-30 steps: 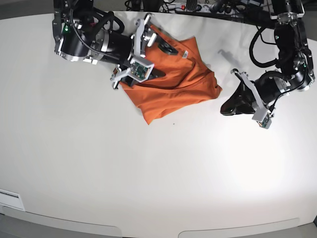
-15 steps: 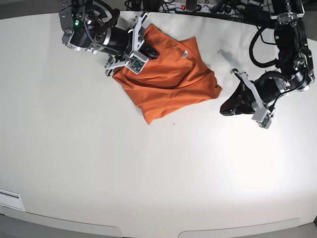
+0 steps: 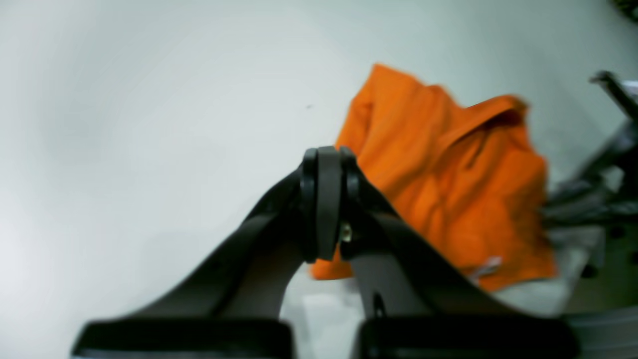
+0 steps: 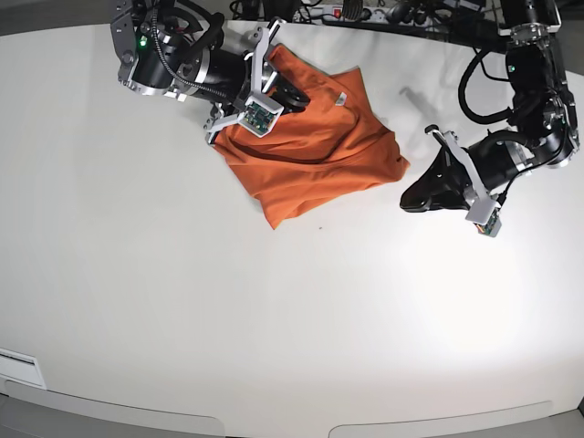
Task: Fold the T-shirt properly
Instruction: 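Grasp opposite sides of the orange bundle with both grippers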
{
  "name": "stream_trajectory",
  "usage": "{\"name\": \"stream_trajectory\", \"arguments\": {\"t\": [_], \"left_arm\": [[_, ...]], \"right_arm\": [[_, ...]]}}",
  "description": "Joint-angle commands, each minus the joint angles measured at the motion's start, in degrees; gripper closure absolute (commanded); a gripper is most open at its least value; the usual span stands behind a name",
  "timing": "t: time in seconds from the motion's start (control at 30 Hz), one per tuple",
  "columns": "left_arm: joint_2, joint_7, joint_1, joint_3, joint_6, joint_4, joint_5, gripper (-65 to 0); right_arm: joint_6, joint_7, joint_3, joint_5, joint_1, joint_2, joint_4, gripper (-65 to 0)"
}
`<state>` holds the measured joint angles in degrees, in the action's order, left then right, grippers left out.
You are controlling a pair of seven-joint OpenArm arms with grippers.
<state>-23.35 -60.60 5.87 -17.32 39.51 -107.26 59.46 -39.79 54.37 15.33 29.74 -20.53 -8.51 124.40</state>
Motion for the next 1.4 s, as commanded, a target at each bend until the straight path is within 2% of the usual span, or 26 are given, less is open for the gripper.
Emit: {"name": "stream_trajectory", "arguments": {"t": [0.0,0.07,0.2,0.37,0.5,0.67,0.8,1.0,1.1,1.23,1.37], "left_arm": [[-0.76,-0.33,-0.66,-0.31,0.49,-0.96,3.43,0.0],[-0.76,-4.52,-0.63,-0.31,0.49,-0.96,9.29,0.0],[-0.74,-14.36,-0.63,0.83,0.49,-0.96,22.16,0.0],[-0.52,-14.91,-0.63,8.66,0.49,-0.96,21.73,0.0],[-0.28,-14.49,-0.09,17.66,0.49,-0.96,17.0,0.0],[-0.5,-11.39,1.14,25.24,0.49,-0.96,4.0,0.0],[-4.04,-5.11,1.2,30.1,0.49,-0.85,-5.88,0.0],[-8.9,3.74,-0.42,36.48,0.49,3.85,-16.35,0.0],[-10.05,5.73,-3.5,41.31,0.49,8.15,-19.3,0.0],[-10.12,9.79,-10.21,48.83,0.49,15.08,-24.9,0.0],[-9.42,18.14,-17.92,56.83,0.49,21.35,-33.77,0.0]], "right_arm": [[-0.21,-2.4,0.04,0.24,2.1,0.22,1.11,-6.6],[-0.21,-2.4,0.04,-1.81,5.6,0.2,1.11,0.0],[-0.21,-7.96,0.04,-5.03,10.78,-0.39,0.55,0.0],[-0.21,-11.37,0.07,-4.94,18.8,-0.37,-8.7,0.0],[-0.21,-12.33,0.81,-4.98,25.68,-0.42,-18.27,0.0],[-0.21,-12.13,4.98,-4.98,31.82,-0.44,-28.83,0.0],[-0.21,-11.85,10.75,-6.12,34.21,-1.7,-32.98,0.0],[-0.21,-11.72,13.88,-5.4,33.77,-8.46,-32.96,0.0],[-0.21,-11.39,13.81,-1.33,32.54,-13.03,-32.87,0.0],[-0.21,-9.94,13.55,2.86,29.97,-17.75,-31.19,0.0],[-0.21,-9.07,8.94,3.48,24.13,-19.28,-26.71,0.0]]}}
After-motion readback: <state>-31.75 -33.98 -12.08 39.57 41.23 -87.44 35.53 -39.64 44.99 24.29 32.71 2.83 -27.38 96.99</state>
